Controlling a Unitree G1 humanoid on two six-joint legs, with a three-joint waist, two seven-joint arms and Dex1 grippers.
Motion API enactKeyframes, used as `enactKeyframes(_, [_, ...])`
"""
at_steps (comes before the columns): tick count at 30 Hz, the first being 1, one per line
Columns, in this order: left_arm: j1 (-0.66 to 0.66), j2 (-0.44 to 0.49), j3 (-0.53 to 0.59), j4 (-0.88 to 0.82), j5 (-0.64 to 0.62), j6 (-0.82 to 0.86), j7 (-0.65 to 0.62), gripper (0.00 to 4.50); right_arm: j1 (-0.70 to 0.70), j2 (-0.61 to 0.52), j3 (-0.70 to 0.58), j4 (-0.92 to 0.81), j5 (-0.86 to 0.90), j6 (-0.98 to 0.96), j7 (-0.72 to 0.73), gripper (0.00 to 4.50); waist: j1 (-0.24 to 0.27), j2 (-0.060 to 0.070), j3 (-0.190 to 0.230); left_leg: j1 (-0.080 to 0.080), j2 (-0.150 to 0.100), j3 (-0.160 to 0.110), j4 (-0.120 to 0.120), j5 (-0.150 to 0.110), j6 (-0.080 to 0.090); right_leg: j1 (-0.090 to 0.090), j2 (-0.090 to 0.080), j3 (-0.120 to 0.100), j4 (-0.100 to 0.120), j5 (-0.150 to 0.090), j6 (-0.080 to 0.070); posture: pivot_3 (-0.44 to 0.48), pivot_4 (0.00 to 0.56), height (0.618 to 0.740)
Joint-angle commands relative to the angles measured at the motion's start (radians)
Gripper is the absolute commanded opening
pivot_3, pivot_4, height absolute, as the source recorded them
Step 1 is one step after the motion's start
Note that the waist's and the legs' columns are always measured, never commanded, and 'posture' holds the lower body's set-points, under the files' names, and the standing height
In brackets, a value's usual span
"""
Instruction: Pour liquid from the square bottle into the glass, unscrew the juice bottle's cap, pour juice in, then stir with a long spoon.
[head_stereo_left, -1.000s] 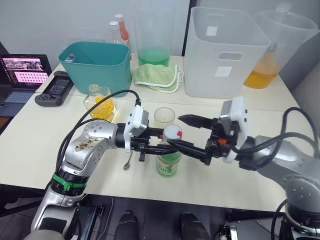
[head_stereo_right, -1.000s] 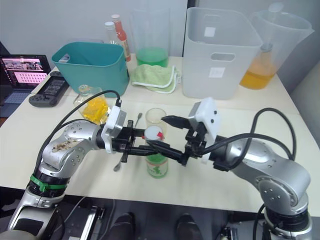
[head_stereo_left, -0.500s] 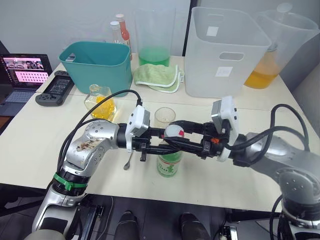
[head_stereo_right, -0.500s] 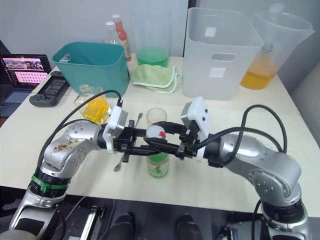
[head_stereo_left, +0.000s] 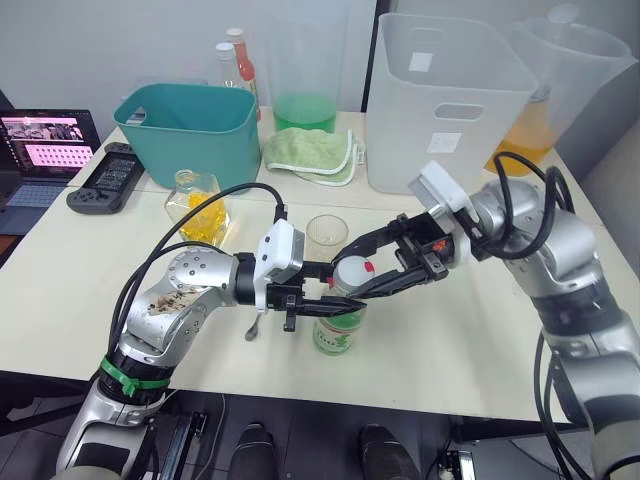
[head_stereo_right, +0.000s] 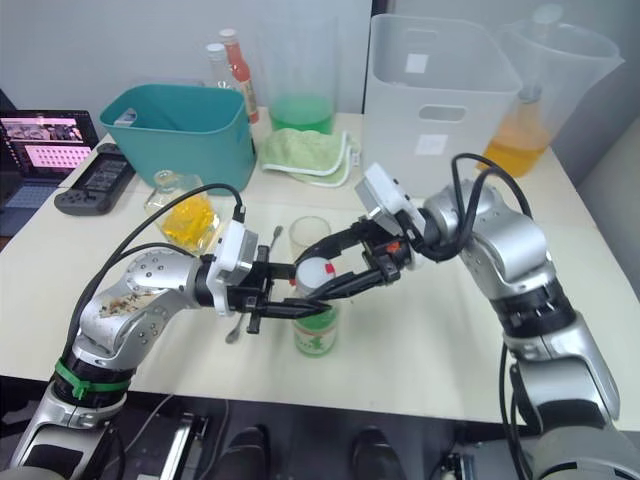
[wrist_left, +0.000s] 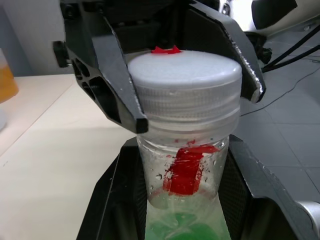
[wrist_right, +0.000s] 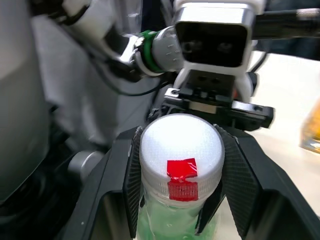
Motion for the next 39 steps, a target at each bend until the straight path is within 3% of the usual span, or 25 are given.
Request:
enactKeyframes(1, [0.027,0.022,0.016,-0.019,-0.004,0.021,0.007,1.50,-0.039,-0.028,0.041,0.028,-0.002,-0.010,0.062,1.72,0.004,0.000,0.000,0.000,0.000,0.000,0.000,0.000,0.000,0.000,0.000,0.000,0.000,0.000,0.000,0.000,0.150,0.733])
enactKeyframes(3, [0.043,0.026,0.018,-0.029,-0.006,0.018,0.012,1.50,-0.067,-0.034,0.048,0.046,0.030,0.013,0.062,2.75,0.004,0.000,0.000,0.000,0.000,0.000,0.000,0.000,0.000,-0.001,0.000,0.000,0.000,0.000,0.000,0.000,0.150,0.733])
enactKeyframes(8, [0.066,0.023,0.018,-0.029,0.001,0.000,0.015,1.50,-0.072,-0.041,-0.010,0.059,0.030,0.046,0.055,4.43,0.002,0.000,0.000,0.000,0.000,0.000,0.000,0.000,0.000,-0.001,0.000,0.000,0.000,0.000,0.000,0.000,0.150,0.733])
enactKeyframes(9, [0.069,0.020,0.018,-0.028,0.004,-0.008,0.017,1.50,-0.062,-0.047,-0.033,0.047,0.028,0.046,0.041,4.48,0.002,0.000,0.000,0.000,0.000,0.000,-0.001,0.000,0.000,-0.001,0.000,0.000,0.000,0.000,0.000,0.000,0.150,0.733])
enactKeyframes(17, [0.081,-0.011,0.005,-0.009,0.012,-0.056,0.019,1.50,0.183,-0.129,-0.301,-0.289,0.167,0.236,-0.263,4.48,0.017,0.000,0.000,-0.001,0.000,0.000,0.000,0.000,0.000,-0.001,0.000,0.000,-0.001,0.000,0.000,0.000,0.150,0.733])
enactKeyframes(21, [0.055,-0.033,-0.009,0.037,0.011,-0.073,-0.009,1.50,0.357,-0.087,-0.429,-0.565,0.290,0.390,-0.636,4.48,0.012,0.000,0.000,0.000,0.000,0.000,0.000,0.000,0.000,-0.001,0.000,0.000,0.000,0.000,0.000,0.000,0.150,0.733])
enactKeyframes(25, [0.032,-0.051,-0.018,0.068,0.016,-0.079,-0.027,1.50,0.461,0.006,-0.440,-0.733,0.364,0.461,-0.942,4.48,0.009,0.000,-0.001,-0.001,0.000,0.000,0.000,0.000,0.000,-0.001,0.000,0.000,0.000,0.000,0.000,0.000,0.150,0.733])
enactKeyframes(31, [0.001,-0.066,-0.024,0.101,0.017,-0.074,-0.038,1.50,0.515,0.055,-0.439,-0.802,0.398,0.469,-1.158,4.48,0.012,-0.001,-0.001,-0.002,0.000,0.000,0.001,0.000,0.000,-0.001,-0.001,0.000,-0.001,0.000,-0.001,0.000,0.150,0.733])
enactKeyframes(39, [-0.017,-0.071,-0.023,0.107,0.025,-0.062,-0.032,1.50,0.504,0.037,-0.419,-0.788,0.462,0.455,-1.182,1.96,0.010,-0.001,-0.001,-0.002,0.000,0.000,0.001,0.000,0.000,-0.001,0.000,0.000,-0.001,0.000,-0.001,0.000,0.150,0.733])
